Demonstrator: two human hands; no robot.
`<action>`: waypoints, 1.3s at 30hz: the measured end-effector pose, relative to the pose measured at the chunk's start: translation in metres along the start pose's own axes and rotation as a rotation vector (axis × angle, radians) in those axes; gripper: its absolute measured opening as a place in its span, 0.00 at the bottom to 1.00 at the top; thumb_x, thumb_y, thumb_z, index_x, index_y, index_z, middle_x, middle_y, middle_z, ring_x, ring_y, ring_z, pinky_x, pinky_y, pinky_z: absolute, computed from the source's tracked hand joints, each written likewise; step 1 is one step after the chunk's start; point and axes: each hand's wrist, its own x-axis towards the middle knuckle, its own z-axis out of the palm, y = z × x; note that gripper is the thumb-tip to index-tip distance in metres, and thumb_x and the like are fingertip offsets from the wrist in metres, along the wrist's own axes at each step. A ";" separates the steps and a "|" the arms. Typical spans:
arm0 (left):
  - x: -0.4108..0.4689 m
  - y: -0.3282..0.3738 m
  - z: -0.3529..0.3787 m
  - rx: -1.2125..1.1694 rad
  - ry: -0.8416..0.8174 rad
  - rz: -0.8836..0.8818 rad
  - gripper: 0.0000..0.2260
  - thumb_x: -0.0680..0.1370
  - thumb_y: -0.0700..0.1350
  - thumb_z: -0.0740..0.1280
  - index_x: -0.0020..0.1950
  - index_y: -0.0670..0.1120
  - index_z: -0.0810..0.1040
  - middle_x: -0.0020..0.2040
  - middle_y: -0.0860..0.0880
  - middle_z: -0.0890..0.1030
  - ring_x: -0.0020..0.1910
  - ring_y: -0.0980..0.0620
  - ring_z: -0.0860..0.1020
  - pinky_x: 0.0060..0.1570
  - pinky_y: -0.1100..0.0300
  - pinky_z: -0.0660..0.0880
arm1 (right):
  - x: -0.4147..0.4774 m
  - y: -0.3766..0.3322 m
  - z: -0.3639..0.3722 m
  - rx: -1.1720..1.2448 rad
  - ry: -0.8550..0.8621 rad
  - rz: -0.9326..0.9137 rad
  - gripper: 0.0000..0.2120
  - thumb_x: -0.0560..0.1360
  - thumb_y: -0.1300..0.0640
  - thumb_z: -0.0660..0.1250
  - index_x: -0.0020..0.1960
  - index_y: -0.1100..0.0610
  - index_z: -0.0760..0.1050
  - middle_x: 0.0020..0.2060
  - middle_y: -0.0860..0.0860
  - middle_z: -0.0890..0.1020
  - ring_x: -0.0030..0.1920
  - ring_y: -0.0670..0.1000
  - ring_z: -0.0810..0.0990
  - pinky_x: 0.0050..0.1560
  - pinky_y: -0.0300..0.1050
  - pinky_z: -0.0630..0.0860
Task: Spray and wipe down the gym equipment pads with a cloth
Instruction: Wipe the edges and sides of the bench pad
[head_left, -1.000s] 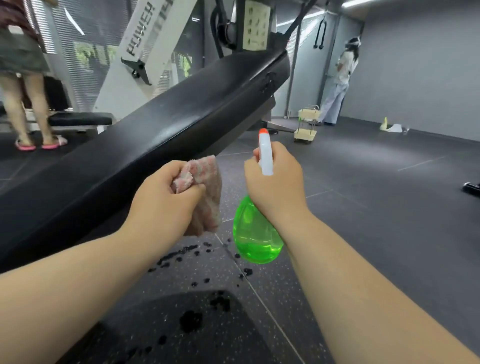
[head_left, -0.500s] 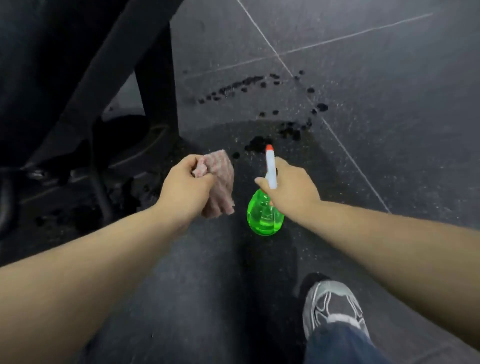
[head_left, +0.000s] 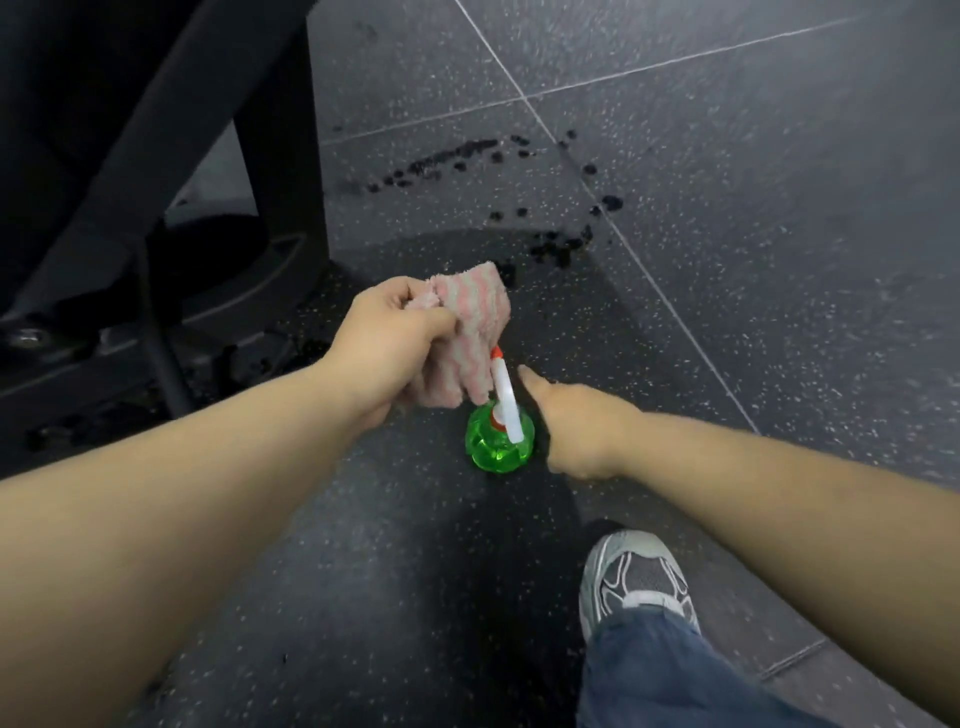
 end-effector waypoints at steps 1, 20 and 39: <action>-0.002 0.009 -0.001 -0.003 -0.044 0.007 0.05 0.73 0.36 0.67 0.46 0.45 0.79 0.38 0.48 0.80 0.35 0.49 0.76 0.30 0.62 0.70 | -0.009 0.003 -0.021 -0.006 -0.013 0.021 0.41 0.75 0.59 0.69 0.80 0.55 0.50 0.70 0.57 0.72 0.66 0.56 0.74 0.60 0.42 0.71; 0.012 0.423 0.051 0.323 0.296 0.848 0.05 0.79 0.46 0.66 0.52 0.57 0.78 0.48 0.57 0.82 0.45 0.58 0.79 0.49 0.66 0.74 | -0.131 0.008 -0.446 1.567 1.264 -0.155 0.14 0.82 0.61 0.53 0.38 0.54 0.66 0.22 0.49 0.75 0.16 0.43 0.70 0.22 0.29 0.64; 0.120 0.484 0.075 0.521 0.130 0.797 0.19 0.86 0.50 0.51 0.77 0.61 0.59 0.79 0.61 0.55 0.77 0.64 0.48 0.78 0.55 0.42 | -0.017 0.014 -0.520 0.968 1.520 -0.543 0.28 0.83 0.54 0.54 0.80 0.55 0.50 0.80 0.50 0.45 0.78 0.43 0.39 0.72 0.27 0.42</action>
